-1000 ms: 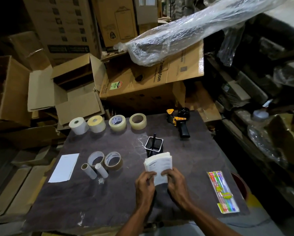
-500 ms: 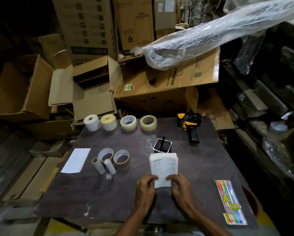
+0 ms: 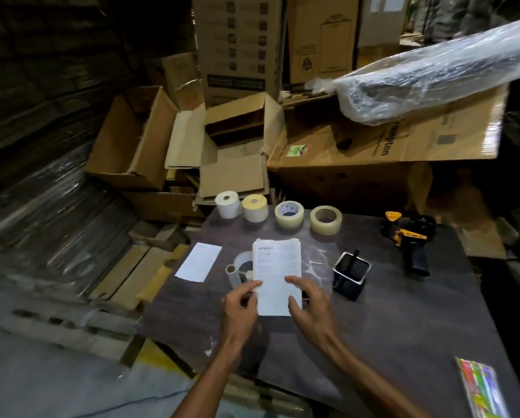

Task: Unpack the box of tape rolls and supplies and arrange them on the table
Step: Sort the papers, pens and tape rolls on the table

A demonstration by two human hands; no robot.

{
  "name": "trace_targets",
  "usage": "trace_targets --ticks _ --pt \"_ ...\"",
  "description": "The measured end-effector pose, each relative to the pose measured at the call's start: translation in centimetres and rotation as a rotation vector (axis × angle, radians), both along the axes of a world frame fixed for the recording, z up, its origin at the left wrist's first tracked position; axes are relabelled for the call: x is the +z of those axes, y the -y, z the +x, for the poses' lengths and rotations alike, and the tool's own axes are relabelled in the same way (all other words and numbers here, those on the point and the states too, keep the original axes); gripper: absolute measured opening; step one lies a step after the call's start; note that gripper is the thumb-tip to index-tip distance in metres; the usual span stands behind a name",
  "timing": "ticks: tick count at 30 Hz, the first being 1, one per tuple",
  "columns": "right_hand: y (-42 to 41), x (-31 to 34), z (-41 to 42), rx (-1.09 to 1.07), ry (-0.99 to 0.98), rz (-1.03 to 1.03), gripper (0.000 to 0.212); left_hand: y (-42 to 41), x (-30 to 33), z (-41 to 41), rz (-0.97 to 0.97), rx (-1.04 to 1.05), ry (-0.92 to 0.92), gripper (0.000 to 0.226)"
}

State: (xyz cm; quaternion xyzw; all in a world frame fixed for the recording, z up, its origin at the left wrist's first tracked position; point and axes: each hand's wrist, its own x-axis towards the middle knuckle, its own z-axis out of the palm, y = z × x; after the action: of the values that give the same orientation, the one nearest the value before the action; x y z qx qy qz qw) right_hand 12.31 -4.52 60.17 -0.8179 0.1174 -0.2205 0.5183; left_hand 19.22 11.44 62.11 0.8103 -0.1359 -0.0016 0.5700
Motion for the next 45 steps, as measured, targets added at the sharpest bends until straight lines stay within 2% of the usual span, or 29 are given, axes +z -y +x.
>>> trace_targets --ticks 8,13,16,19,22,26,31,41,45 --pt "-8.2 1.3 12.0 0.045 -0.003 0.080 0.038 -8.2 1.1 11.4 -0.034 0.079 0.017 0.029" --pt "-12.6 0.9 18.9 0.027 -0.049 0.078 0.036 -12.3 0.7 18.4 -0.032 0.088 -0.058 0.026" --pt "-14.8 0.1 22.3 0.030 -0.082 0.145 0.036 -14.0 0.2 21.9 -0.038 0.080 -0.121 0.022" --pt "-16.8 -1.2 25.1 0.011 -0.141 0.204 0.035 -15.5 -1.2 25.6 0.017 0.066 -0.135 0.020" --pt "-18.1 -3.4 27.4 -0.032 -0.264 0.176 0.036 -16.8 -3.8 28.7 0.121 0.030 -0.177 0.022" --pt "-19.4 -6.8 29.6 -0.059 -0.458 0.181 0.030 -17.3 -6.9 30.8 0.268 -0.035 -0.225 0.022" --pt "-20.1 -8.8 30.5 -0.100 -0.508 0.195 0.026 -17.0 -9.5 32.4 0.372 -0.103 -0.278 0.022" --pt "-20.2 -8.9 31.2 -0.025 -0.698 0.008 0.037 -17.6 -11.4 32.6 0.421 -0.158 -0.275 0.022" --pt "-20.5 -8.7 30.7 0.001 -0.721 -0.059 0.035 -17.5 -11.0 32.3 0.432 -0.157 -0.242 0.022"
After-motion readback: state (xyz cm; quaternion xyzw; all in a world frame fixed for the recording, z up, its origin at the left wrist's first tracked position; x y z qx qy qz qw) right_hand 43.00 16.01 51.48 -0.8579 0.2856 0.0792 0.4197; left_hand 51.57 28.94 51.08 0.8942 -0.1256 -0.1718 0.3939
